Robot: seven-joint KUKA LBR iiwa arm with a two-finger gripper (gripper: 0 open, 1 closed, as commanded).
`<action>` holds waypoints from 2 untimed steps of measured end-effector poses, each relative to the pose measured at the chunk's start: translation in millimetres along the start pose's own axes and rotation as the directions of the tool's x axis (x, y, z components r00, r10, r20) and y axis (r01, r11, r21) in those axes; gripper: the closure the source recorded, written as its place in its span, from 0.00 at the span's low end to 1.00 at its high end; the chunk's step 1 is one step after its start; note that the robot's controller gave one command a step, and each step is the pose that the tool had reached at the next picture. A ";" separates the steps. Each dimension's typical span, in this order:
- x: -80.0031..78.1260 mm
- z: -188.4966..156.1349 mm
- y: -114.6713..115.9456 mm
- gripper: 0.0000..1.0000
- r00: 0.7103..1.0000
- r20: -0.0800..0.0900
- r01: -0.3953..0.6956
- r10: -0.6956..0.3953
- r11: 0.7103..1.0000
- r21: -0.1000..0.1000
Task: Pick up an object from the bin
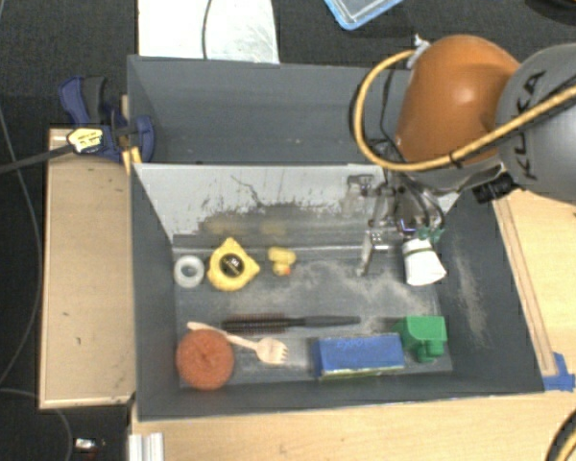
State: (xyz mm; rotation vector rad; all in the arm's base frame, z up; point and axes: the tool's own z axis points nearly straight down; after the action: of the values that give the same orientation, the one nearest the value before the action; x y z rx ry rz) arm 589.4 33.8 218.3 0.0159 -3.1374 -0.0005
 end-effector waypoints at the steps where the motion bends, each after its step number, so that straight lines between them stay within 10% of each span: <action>1: -1.2 -5.1 -0.2 0.00 1.000 0.008 -0.001 0.001 1.000 0.000; 2: 57.8 55.1 7.0 0.00 0.995 0.009 0.097 -0.097 0.995 0.000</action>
Offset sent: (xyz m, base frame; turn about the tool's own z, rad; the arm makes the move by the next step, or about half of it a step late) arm -0.0781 0.0087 -0.0753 -0.1342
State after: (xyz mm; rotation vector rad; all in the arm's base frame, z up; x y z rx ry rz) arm 531.3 40.2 163.5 0.1688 -3.1420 -0.0010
